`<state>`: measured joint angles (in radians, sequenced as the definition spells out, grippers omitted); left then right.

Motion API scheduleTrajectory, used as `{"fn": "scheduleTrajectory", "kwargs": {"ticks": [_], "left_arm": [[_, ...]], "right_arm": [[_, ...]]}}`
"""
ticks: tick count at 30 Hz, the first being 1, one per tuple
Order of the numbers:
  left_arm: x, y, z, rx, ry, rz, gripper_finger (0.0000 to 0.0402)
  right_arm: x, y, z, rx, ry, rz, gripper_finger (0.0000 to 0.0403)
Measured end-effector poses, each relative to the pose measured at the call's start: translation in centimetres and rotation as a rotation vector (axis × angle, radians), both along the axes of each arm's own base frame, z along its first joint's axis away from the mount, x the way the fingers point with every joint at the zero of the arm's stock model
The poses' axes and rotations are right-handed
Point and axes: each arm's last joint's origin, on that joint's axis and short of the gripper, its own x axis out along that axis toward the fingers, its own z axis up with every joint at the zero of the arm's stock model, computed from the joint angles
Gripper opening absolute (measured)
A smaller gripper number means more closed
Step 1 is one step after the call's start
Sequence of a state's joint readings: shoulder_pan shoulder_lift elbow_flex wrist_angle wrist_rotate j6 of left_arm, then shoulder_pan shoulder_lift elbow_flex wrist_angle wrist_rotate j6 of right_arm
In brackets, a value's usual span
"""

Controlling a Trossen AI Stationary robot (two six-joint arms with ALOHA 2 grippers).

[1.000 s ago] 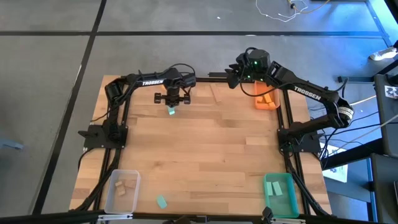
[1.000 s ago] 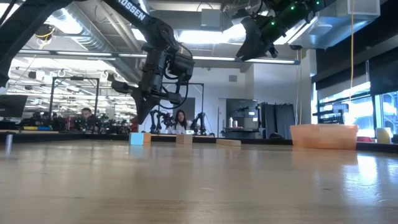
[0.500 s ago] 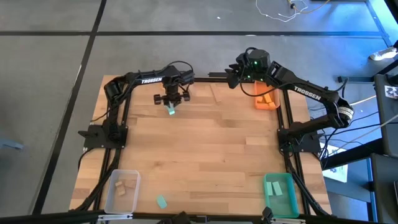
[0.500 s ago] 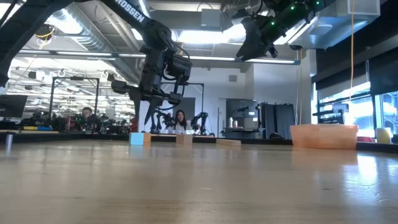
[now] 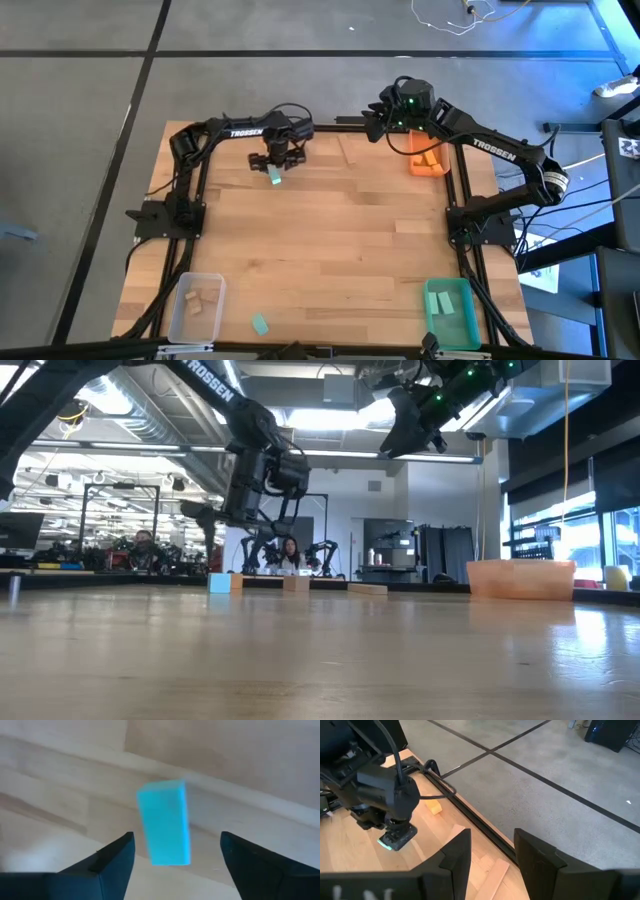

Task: Sort & place blocks by color
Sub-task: Put the blue block into the green bin

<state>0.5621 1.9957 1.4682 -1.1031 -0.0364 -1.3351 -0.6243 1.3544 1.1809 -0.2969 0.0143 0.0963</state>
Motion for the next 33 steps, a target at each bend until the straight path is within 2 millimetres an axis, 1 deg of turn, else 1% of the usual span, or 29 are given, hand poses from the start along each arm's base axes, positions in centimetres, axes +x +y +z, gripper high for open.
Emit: {"fn": "scheduleTrajectory", "kwargs": {"ticks": [4, 12, 21, 29, 32, 33], "left_arm": [[-0.4, -0.2, -1.2, -0.004, 0.006, 0.024, 0.0297], [-0.7, -0.4, -3.0, 0.017, -0.019, 0.025, 0.0299], [-0.2, -1.2, -3.1, 0.031, -0.021, -0.008, 0.0299], [0.2, -1.7, -3.1, 0.14, 0.05, -0.252, 0.0299], [0.2, -1.7, -3.1, 0.138, 0.049, -0.248, 0.0299], [0.2, -1.7, -3.1, 0.136, 0.045, -0.236, 0.0299]], "right_arm": [[0.0, 0.0, 0.0, 0.0, 0.0, 0.0, 0.0149], [0.0, 0.0, 0.0, 0.0, 0.0, 0.0, 0.0149], [0.0, 0.0, 0.0, 0.0, 0.0, 0.0, 0.0149], [0.0, 0.0, 0.0, 0.0, 0.0, 0.0, 0.0149], [0.0, 0.0, 0.0, 0.007, -0.006, -0.005, 0.0149], [0.0, 0.0, 0.0, 0.037, -0.028, -0.02, 0.0149]]}}
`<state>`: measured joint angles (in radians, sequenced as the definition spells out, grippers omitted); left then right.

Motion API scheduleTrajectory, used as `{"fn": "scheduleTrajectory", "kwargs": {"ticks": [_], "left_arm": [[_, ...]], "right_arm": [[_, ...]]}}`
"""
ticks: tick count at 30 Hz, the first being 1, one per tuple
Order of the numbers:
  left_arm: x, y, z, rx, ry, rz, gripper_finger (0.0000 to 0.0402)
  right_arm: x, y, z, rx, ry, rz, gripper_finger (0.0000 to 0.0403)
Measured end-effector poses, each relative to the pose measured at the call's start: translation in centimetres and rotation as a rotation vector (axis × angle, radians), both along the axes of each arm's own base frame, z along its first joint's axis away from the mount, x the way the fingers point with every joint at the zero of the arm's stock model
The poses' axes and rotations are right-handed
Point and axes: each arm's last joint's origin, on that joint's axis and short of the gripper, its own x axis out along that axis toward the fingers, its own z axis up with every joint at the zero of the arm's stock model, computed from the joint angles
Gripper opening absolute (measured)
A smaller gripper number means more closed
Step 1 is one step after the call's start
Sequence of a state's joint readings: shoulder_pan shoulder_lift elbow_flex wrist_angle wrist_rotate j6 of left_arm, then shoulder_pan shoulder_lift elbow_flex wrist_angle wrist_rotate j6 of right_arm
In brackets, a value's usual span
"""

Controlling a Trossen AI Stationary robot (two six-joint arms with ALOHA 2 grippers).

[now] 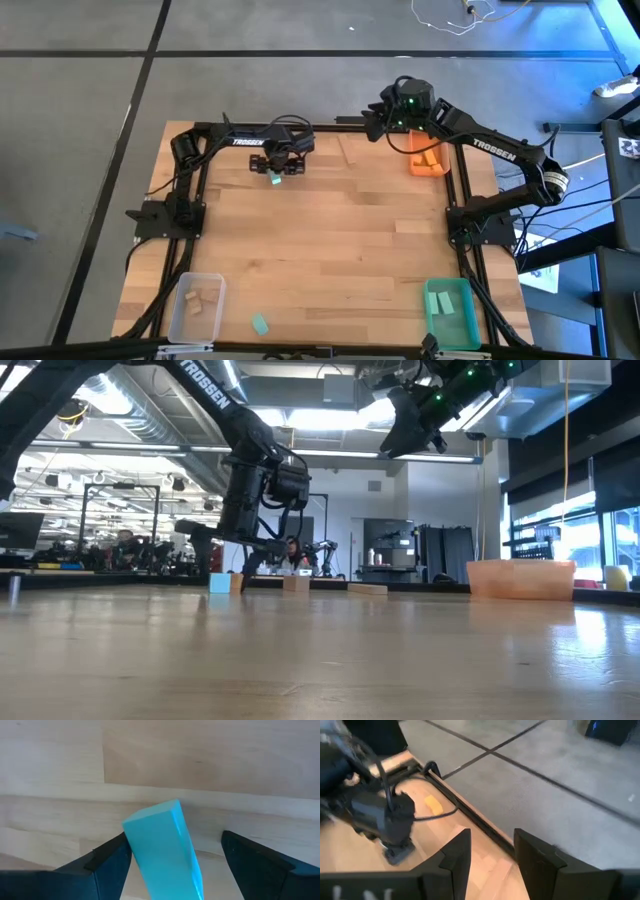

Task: Sort & place blocks by color
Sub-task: Put the blue block into the green bin

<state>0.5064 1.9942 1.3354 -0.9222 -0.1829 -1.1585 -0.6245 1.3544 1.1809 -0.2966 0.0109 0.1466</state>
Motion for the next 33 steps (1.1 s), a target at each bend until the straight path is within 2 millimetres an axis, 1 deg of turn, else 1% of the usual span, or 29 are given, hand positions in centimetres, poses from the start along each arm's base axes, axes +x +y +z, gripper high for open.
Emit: {"fn": "scheduleTrajectory", "kwargs": {"ticks": [2, 4, 6, 12, 15, 17, 23, 29, 33], "left_arm": [[0.0, 0.0, 0.0, -0.014, -0.014, 0.032, 0.0299], [0.0, 0.0, 0.0, -0.023, -0.024, 0.064, 0.0299], [0.0, 0.0, 0.0, -0.022, -0.028, 0.093, 0.0299], [0.0, 0.0, 0.0, -0.021, -0.031, 0.119, 0.0299], [0.0, 0.0, 0.0, -0.014, -0.028, 0.118, 0.0299], [0.0, 0.0, 0.0, -0.006, -0.023, 0.114, 0.0299], [0.1, -0.2, 0.0, -0.003, -0.022, 0.107, 0.0299], [0.1, -0.3, 0.0, 0.016, -0.012, 0.102, 0.0299], [0.1, -0.3, 0.0, 0.019, -0.011, 0.102, 0.0299]], "right_arm": [[0.0, 0.0, 0.0, 0.026, -0.023, -0.011, 0.0149], [0.1, 0.1, 0.0, 0.026, -0.024, 0.026, 0.0149], [0.2, 0.3, 0.0, 0.028, -0.027, 0.145, 0.0149], [0.6, 1.5, 0.2, 0.065, -0.109, 0.592, 0.0149], [0.6, 1.9, 0.3, 0.07, -0.142, 0.724, 0.0149], [0.6, 2.0, 0.3, 0.075, -0.143, 0.748, 0.0149], [0.5, 2.1, 0.0, 0.092, -0.123, 0.751, 0.0149], [0.5, 2.1, 0.0, 0.053, -0.113, 0.775, 0.0149], [0.4, 2.3, -0.2, 0.045, -0.11, 0.848, 0.0149]]}}
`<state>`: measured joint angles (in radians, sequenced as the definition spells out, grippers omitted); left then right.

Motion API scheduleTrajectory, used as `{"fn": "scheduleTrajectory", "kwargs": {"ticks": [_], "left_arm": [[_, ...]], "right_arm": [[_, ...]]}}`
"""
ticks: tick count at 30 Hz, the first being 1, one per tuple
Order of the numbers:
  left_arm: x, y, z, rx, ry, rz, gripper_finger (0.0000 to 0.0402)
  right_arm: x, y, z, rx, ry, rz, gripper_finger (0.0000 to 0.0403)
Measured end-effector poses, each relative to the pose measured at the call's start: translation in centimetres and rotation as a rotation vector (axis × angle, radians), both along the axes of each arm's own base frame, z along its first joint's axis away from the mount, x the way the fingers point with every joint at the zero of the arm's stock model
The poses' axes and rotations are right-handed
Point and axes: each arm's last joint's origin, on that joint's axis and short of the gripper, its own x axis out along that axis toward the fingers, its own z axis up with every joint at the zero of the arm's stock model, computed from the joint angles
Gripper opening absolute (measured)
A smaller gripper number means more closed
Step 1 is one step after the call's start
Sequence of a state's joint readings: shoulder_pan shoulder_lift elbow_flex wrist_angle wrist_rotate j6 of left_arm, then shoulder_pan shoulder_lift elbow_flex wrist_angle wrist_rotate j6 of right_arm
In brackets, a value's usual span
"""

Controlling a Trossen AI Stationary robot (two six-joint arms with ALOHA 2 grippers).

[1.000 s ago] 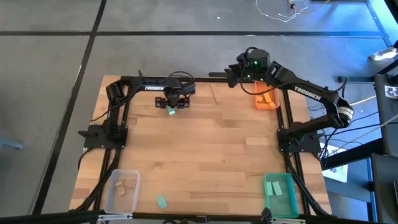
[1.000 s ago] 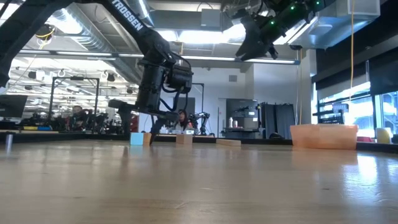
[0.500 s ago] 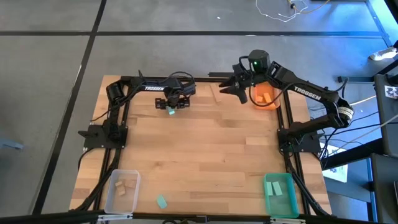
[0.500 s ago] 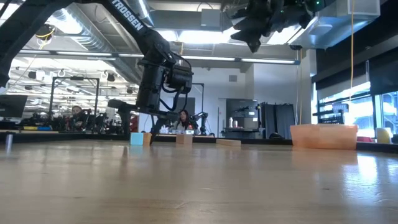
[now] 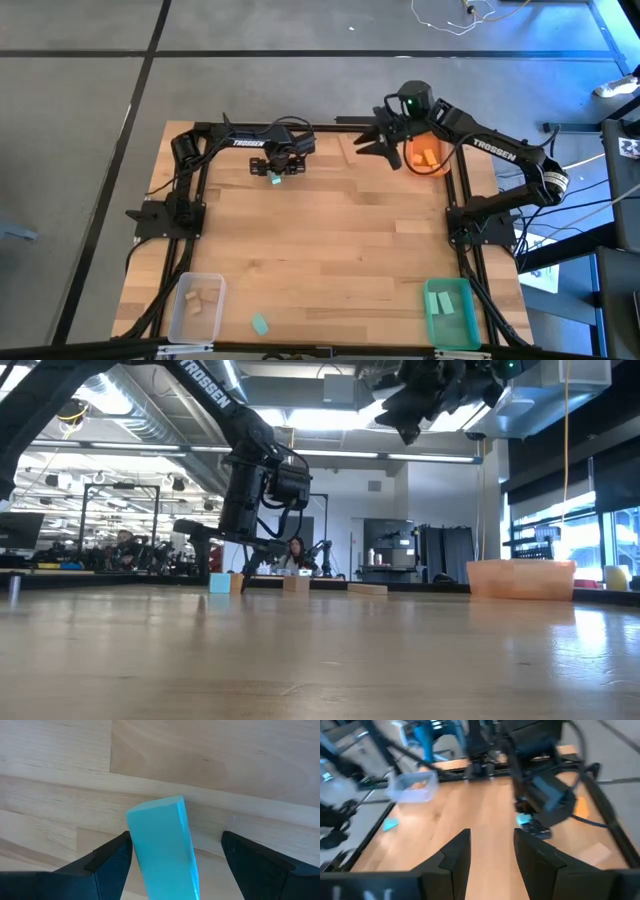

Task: Sort & place blocks by color
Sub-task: Put the blue block into the green bin

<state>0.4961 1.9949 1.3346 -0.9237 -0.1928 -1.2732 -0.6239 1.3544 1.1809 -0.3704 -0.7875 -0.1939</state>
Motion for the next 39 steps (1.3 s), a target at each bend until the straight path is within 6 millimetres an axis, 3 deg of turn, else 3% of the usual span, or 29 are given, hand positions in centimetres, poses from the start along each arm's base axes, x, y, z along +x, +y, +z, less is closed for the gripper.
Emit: {"fn": "scheduleTrajectory", "kwargs": {"ticks": [3, 11, 39], "left_arm": [[0.0, 0.0, 0.0, 0.0, 0.0, 0.0, 0.0299], [0.0, 0.0, 0.0, -0.002, -0.002, 0.0, 0.0299], [1.1, -1.7, 0.0, 0.026, -0.02, -0.012, 0.0294]], "right_arm": [[-0.3, 0.3, -0.5, 0.022, 0.037, 0.04, 0.0149], [-1.5, 0.7, -2.5, -0.082, 0.323, -0.072, 0.0149], [-1.3, 0.6, -2.3, -0.161, 0.276, -0.023, 0.0149]]}}
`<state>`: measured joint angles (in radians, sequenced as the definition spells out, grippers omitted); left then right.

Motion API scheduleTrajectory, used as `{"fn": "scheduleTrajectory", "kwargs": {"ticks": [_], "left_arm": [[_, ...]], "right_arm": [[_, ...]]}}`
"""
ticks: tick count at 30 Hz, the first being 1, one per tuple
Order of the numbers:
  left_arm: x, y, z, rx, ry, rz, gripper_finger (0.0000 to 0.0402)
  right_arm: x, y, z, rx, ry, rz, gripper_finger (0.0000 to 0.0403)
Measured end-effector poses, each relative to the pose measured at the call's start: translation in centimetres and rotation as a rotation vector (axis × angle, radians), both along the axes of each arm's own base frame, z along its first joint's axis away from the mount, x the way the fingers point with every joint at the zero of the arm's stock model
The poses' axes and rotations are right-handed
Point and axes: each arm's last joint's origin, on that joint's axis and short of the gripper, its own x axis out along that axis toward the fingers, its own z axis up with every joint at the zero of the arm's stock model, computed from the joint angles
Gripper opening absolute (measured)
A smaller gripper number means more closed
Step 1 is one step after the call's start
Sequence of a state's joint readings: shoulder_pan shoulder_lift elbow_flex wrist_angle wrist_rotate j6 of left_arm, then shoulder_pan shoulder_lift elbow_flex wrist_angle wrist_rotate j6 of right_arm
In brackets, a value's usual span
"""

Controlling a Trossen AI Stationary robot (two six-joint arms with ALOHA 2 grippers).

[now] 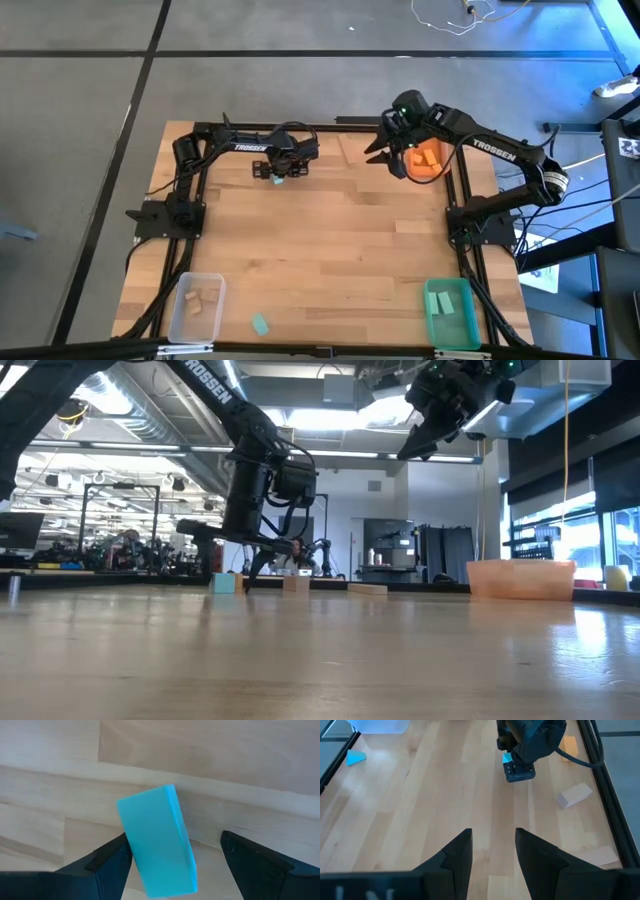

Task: Sort & place blocks by color
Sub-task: Put the blue block into the green bin

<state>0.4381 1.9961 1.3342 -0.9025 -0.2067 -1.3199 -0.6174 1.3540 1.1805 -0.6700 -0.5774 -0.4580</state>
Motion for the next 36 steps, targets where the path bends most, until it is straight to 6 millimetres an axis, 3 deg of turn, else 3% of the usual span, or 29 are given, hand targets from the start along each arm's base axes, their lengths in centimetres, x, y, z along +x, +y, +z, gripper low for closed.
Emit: {"fn": "scheduleTrajectory", "kwargs": {"ticks": [13, 17, 25, 36], "left_arm": [[0.11, 0.08, -0.67, -0.031, 0.004, 0.033, 0.0285], [-0.18, 0.12, -0.74, -0.055, 0.022, 0.041, 0.0249], [-0.27, 0.25, -0.82, -0.071, 0.051, -0.106, 0.0126], [-0.12, 0.05, -0.21, -0.1, 0.054, -0.369, 0.0124]], "right_arm": [[0.1, -0.07, 0.1, -0.025, -0.016, 0.012, 0.0149], [0.1, -0.07, 0.09, -0.031, -0.016, 0.017, 0.0149], [0.09, -0.06, 0.08, -0.043, -0.017, 0.027, 0.0149], [-0.27, 0.4, 0.23, 0.013, -0.031, 0.08, 0.0149]]}}
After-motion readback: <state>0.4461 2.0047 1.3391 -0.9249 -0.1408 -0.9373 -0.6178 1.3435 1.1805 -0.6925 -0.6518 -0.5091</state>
